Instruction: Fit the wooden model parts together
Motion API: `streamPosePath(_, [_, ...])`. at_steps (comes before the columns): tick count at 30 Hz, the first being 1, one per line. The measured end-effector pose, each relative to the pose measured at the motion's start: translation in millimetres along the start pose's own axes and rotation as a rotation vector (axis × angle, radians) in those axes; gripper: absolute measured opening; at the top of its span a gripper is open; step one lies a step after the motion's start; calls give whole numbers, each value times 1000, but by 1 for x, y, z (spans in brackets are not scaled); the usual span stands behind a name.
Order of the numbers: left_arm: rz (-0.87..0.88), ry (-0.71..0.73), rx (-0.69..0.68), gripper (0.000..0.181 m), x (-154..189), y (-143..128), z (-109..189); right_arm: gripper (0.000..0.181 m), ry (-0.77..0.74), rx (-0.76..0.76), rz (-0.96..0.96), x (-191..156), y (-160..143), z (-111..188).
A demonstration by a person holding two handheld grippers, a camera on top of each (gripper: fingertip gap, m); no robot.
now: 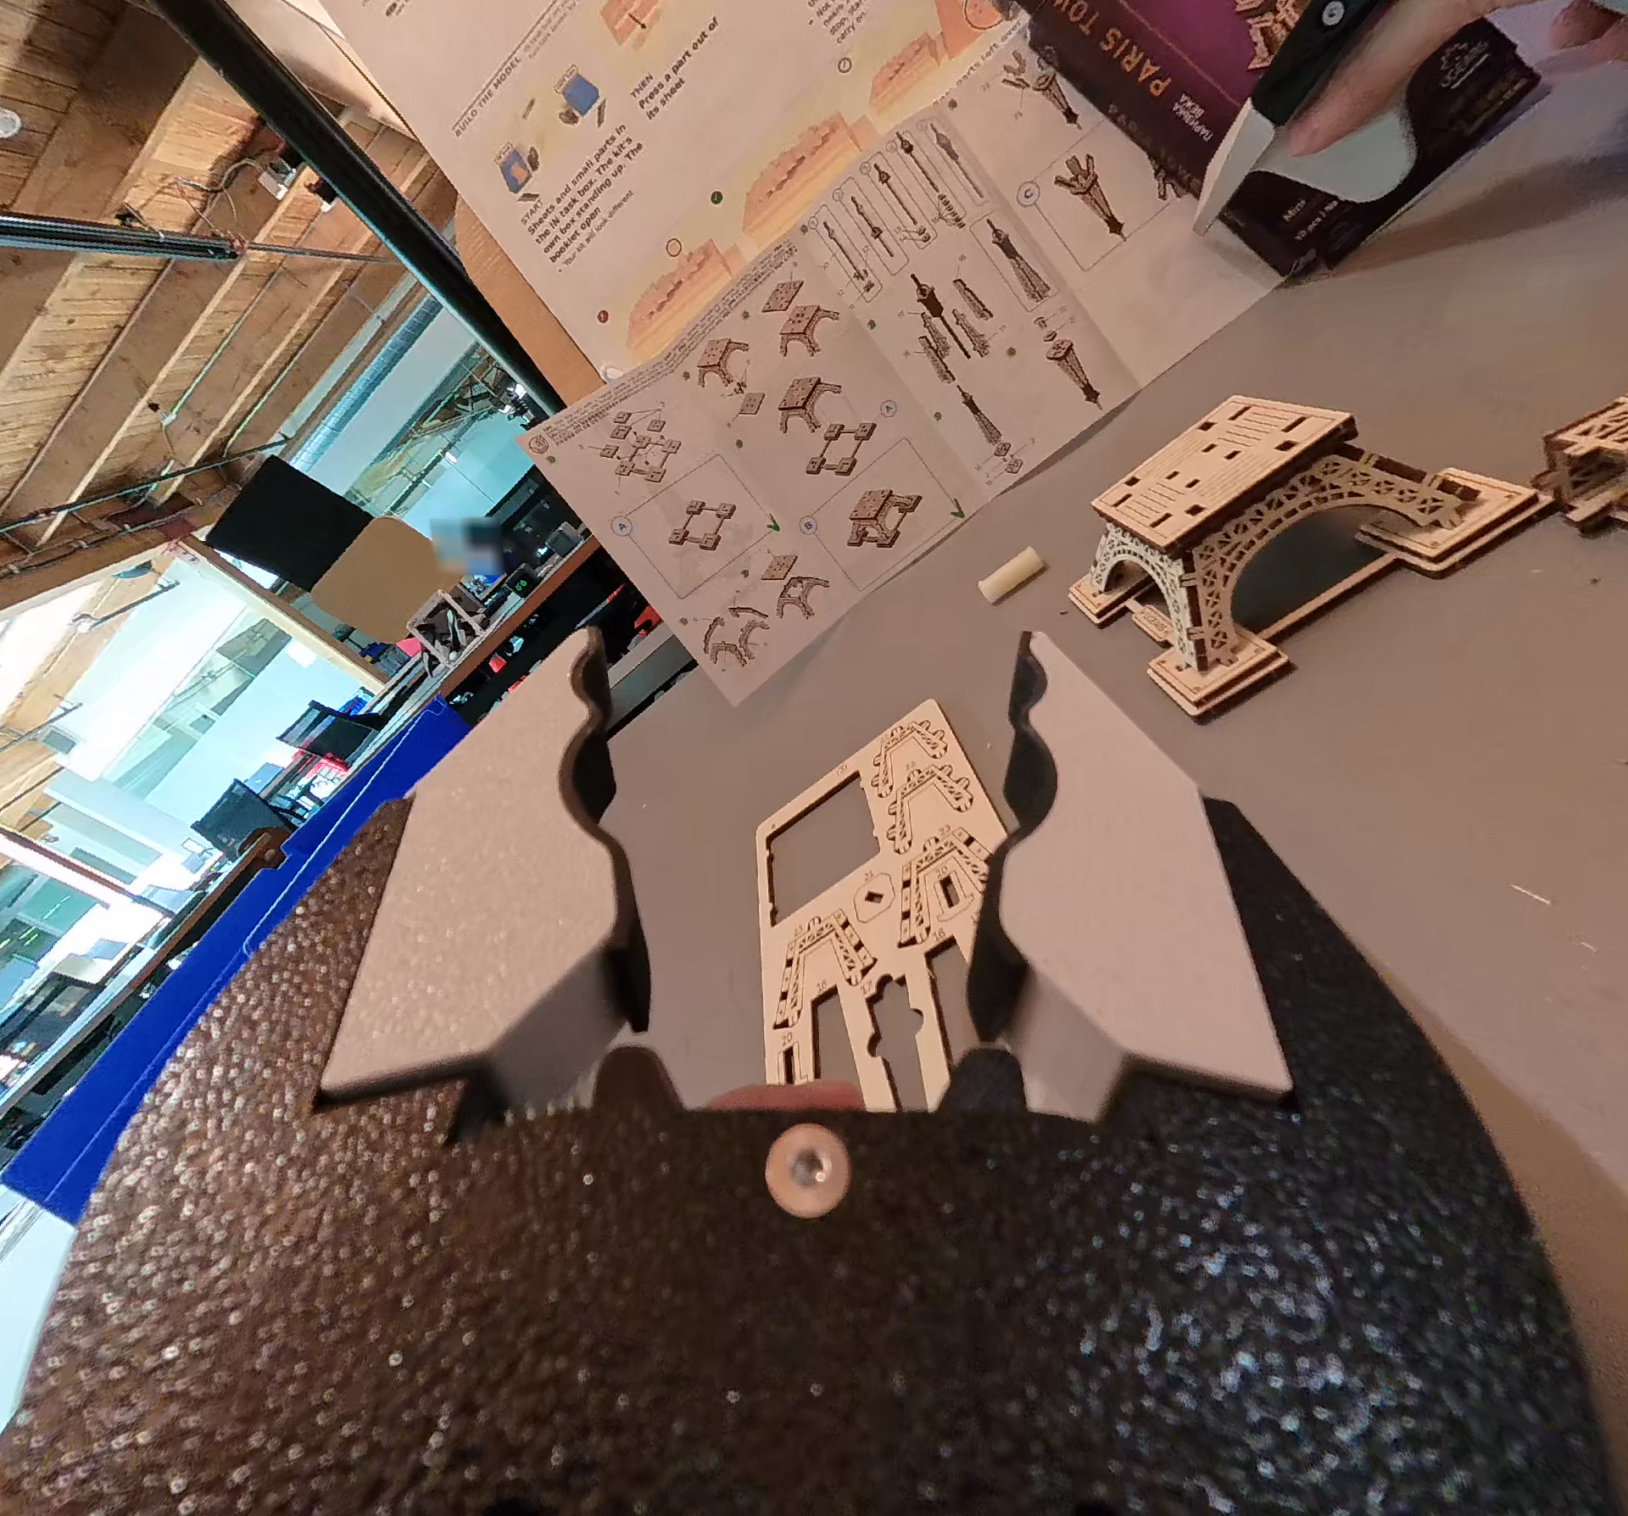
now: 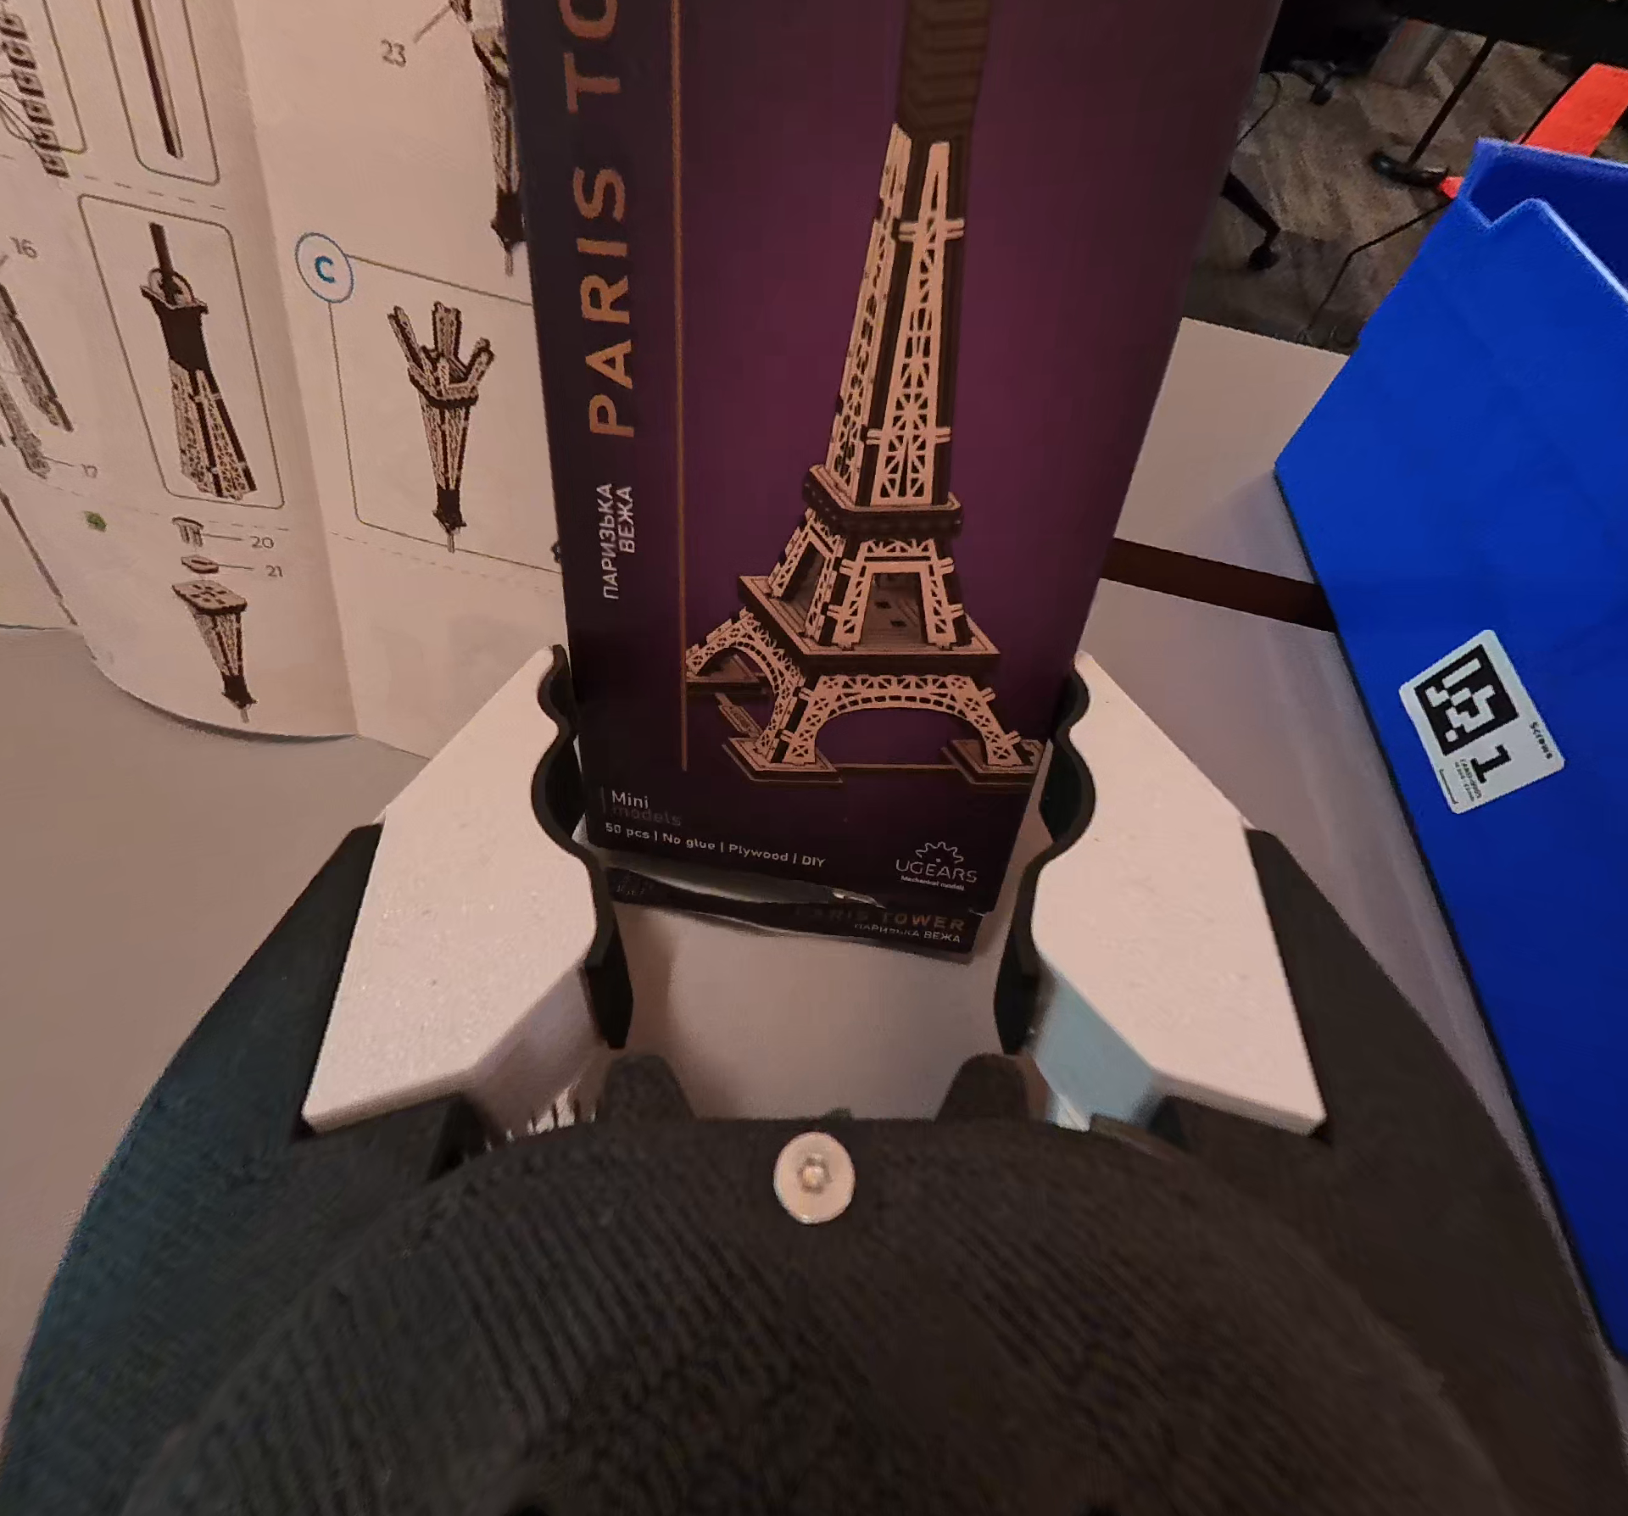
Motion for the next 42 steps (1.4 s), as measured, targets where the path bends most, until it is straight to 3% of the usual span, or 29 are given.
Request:
streamPosePath(10, [1, 0, 3, 90, -1, -1, -1, 105, 55, -7, -55, 7, 0, 0])
streamPosePath(16, [6, 2, 3, 90, -2, -2, -2, 105, 85, -100, -109, 37, -12, 31])
streamPosePath(22, [0, -3, 1, 90, -1, -2, -3, 49, 132, -227, -121, 65, -34, 70])
streamPosePath(23, [-2, -3, 1, 90, -1, -2, -4, 39, 133, -208, -106, 68, -32, 76])
streamPosePath(25, [-6, -3, 2, 90, 0, -2, -4, 2, 152, -105, -149, 69, -23, 81])
streamPosePath(26, [-9, -3, 1, 90, 0, -2, -4, 13, 141, -120, -121, 69, -27, 79])
streamPosePath(28, [-13, -3, 0, 90, 0, -2, -4, 68, 11, -278, 4, 79, -48, 73])
streamPosePath(34, [-11, 3, 2, 90, 0, -2, -4, 90, -33, -199, 42, 78, -29, 103])
streamPosePath(36, [-16, 2, 1, 90, 0, -2, -4, 97, 6, -87, 86, 64, -16, 120])
streamPosePath(40, [-35, 2, 4, 89, 2, -1, -4, 100, 172, 304, 190, 15, 0, 155])
streamPosePath(42, [-44, 2, 4, 89, 3, -1, -4, 102, 253, 356, 223, -1, -8, 165])
Point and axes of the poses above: each gripper's, where its closed fingertips meet, z back along the fingers, y out of its top, x = y × z across the jaws, the point moved 4 cm from there along z, back along the fingers, and after that the axes turned 9 degrees about -z, right-handed, at the moved point
